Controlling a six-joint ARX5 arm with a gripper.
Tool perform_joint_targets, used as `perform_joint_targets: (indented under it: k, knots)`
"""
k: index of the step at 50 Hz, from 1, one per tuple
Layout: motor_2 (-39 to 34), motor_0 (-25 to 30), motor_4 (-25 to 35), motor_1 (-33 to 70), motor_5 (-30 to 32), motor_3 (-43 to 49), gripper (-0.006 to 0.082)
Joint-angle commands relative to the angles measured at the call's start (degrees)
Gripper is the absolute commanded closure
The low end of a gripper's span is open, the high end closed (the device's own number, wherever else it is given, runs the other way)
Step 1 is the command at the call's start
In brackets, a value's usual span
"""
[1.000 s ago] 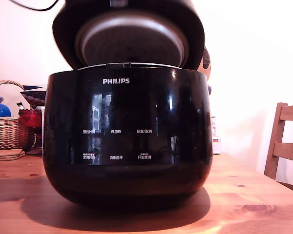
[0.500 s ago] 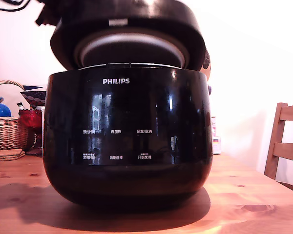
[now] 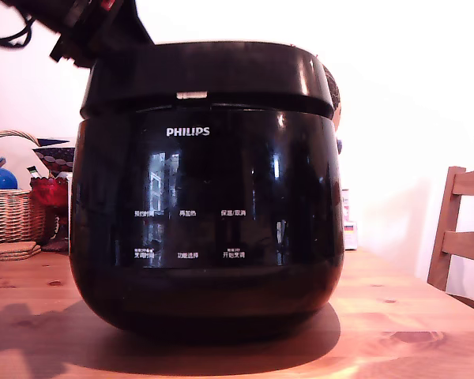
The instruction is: Close the rice cooker by pressing the lid down with medium force
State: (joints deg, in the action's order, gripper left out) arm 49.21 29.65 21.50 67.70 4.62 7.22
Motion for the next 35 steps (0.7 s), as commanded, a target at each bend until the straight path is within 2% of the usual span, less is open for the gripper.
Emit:
perform_joint_targets:
  k: [1,24,35]
  knots:
    - [-3.6,0.4,-0.5,-0.8,-0.2,-1.4,0.0789]
    - [-14.4,0.6,-1.6,-8.5,-0.1,-13.9,0.0788]
    - [-17.5,2.8,-1.7,-9.3,-0.3,-18.7,0.0788]
